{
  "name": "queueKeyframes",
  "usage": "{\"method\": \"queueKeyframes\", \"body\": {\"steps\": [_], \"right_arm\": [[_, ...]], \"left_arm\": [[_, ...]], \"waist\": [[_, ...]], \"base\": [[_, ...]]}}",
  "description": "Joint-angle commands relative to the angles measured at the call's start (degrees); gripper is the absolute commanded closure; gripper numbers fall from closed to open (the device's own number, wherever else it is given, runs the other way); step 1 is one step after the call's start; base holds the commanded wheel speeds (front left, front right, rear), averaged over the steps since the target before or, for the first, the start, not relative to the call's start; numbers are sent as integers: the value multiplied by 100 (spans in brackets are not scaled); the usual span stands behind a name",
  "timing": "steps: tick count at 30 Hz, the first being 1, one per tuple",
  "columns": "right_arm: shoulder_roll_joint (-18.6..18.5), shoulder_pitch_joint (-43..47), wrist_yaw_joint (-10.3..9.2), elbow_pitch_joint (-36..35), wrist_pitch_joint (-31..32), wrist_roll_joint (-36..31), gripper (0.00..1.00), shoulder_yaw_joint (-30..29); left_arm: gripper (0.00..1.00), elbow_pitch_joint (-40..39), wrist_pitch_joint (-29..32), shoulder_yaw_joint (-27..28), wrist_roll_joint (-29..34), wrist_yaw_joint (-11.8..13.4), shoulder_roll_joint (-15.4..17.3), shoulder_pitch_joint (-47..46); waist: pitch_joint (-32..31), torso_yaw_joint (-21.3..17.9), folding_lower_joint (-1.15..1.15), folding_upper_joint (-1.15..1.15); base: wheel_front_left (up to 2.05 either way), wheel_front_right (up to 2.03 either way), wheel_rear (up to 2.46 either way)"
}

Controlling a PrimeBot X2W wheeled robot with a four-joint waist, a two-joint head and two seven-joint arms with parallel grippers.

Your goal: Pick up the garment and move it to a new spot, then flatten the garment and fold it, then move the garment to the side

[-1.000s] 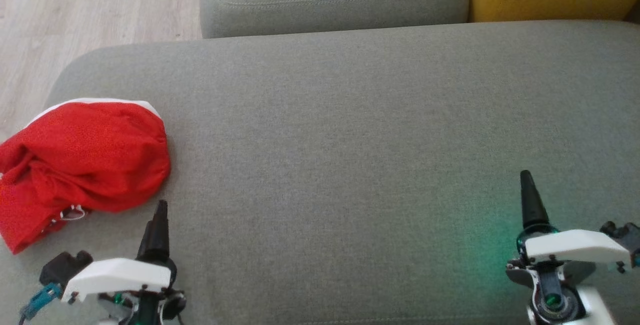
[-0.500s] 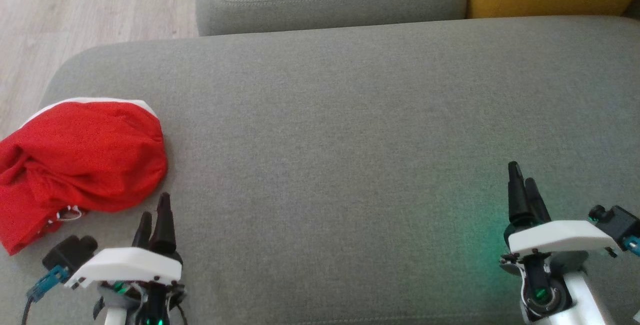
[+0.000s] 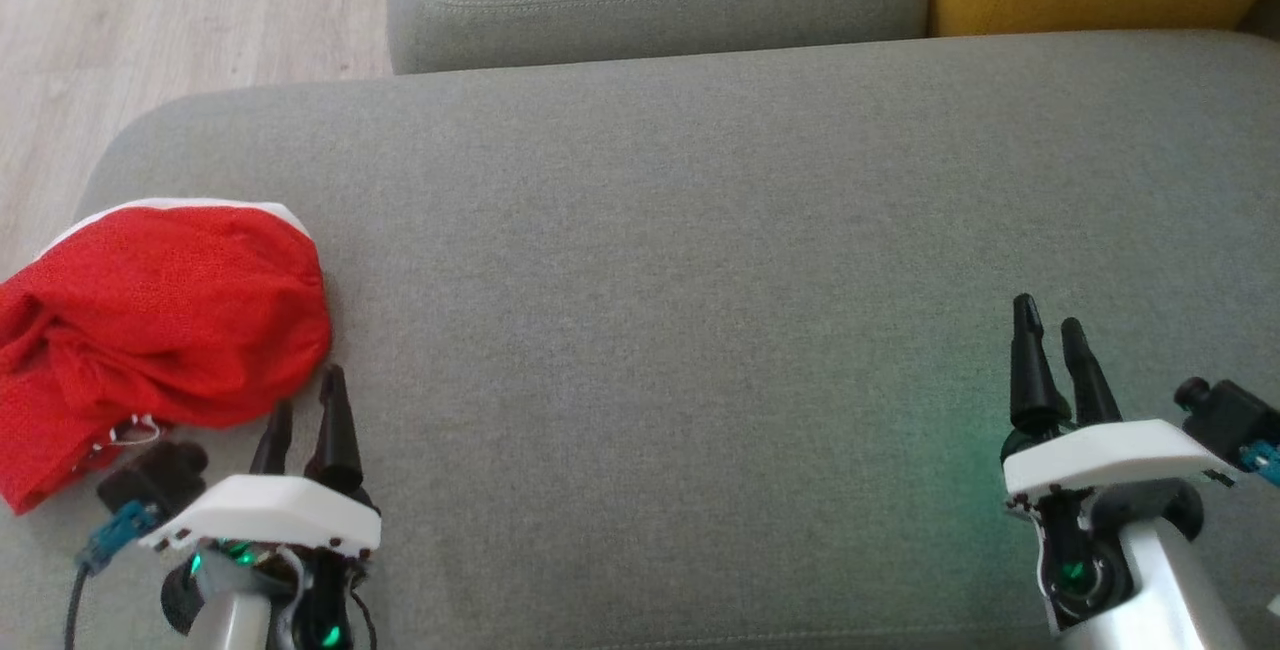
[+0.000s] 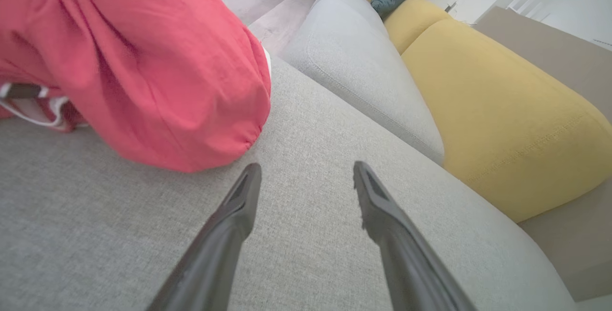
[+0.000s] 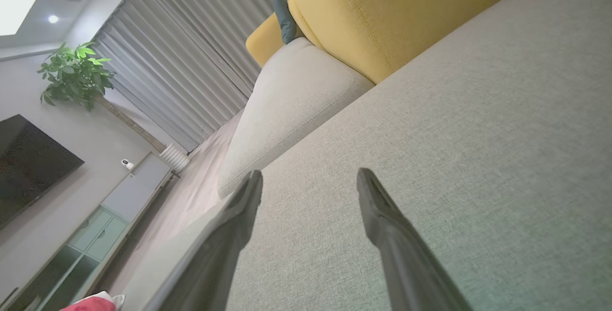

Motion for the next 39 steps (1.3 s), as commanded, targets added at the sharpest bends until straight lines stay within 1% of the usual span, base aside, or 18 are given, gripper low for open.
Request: {"method": "queueKeyframes", "body": {"steps": [1,13,26,39], "right_arm": [[5,-314,28,-182,-102,-219,0,102],[25,-402,32,-148,-305,-1159,0,167],[56,-483,37,124,-524,-2213,0,211],[83,-570,41,291,-726,-3165,0,135]], "left_arm": [[0,-228,-83,47,227,46,135,-305],[0,-245,-284,-91,1065,252,213,-350],[0,-73,-501,-179,1934,390,225,-360],[0,-12,-702,-224,2771,522,219,-358]], "waist": [[-5,0,0,0],[-19,-26,0,0],[-64,-60,0,0],[-75,-86,0,0]], "base": [[0,0,0],[0,0,0],[0,0,0],[0,0,0]]}}
